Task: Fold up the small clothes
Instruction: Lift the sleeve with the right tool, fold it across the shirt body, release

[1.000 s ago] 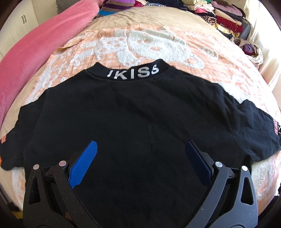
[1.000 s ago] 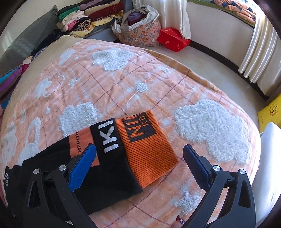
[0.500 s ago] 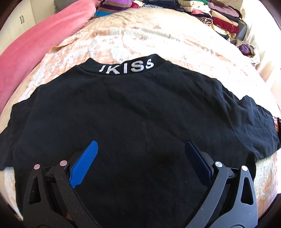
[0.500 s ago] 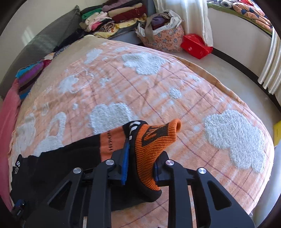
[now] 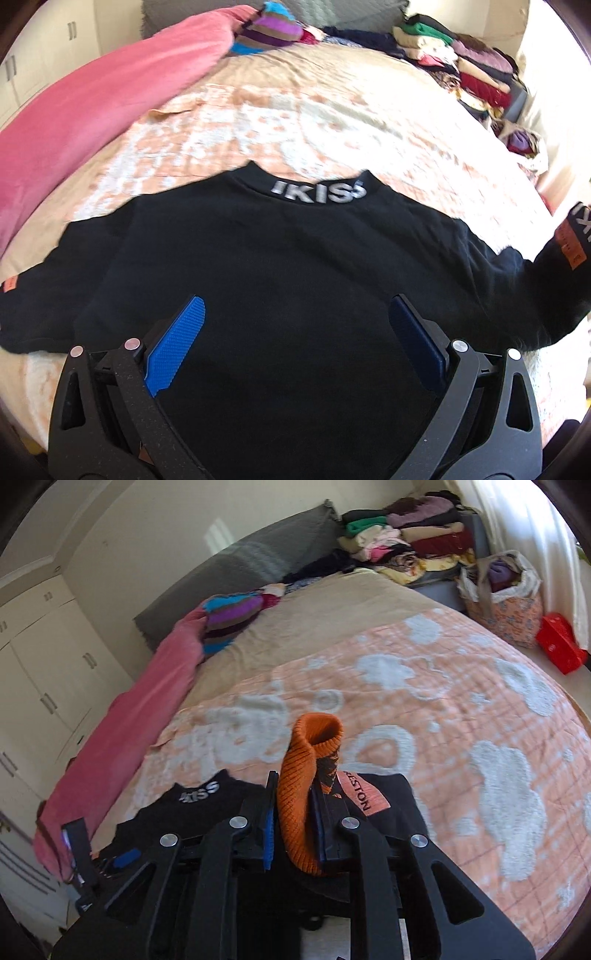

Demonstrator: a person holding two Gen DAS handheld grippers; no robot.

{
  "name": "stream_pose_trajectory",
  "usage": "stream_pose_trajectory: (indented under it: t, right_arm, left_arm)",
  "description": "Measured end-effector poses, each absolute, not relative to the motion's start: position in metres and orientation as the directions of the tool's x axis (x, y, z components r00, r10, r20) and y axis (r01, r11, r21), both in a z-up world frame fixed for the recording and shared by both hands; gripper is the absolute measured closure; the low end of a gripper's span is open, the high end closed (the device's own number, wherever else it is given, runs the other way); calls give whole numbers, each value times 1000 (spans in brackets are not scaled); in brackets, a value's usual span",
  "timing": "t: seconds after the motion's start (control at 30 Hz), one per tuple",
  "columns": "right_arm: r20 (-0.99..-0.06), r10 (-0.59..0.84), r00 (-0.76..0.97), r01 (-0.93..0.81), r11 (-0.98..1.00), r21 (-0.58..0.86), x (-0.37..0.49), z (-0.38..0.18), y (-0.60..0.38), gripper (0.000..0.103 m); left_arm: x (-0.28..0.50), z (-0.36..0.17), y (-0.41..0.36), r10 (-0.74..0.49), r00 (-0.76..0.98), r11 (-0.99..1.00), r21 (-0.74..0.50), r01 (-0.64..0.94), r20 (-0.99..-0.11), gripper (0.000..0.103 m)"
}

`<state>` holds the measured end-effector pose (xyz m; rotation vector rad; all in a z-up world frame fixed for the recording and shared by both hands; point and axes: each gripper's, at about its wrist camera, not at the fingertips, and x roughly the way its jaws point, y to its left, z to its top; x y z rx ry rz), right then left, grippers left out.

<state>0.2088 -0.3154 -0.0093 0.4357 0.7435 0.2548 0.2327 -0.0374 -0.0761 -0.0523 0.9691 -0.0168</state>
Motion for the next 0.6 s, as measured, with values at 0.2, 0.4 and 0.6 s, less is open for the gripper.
stream_pose_trajectory:
  t: [0.2,0.4,0.6]
  right_arm:
    - [-610,481,630,-211,861,462,230,-6,-217,92]
    - [-659,522,541,-278,851,446,239,-35,-157,89]
    - [-653,539,532,-298,841,452,235,-45,-153,63]
  left_arm:
    - [225,-67,0,-2,584,995,-57,-77,-812,10]
    - [219,-67,26,13,581,991,-68,-117,-814,10]
    - [217,-74,30,-8,567,988,-92,-120,-824,10]
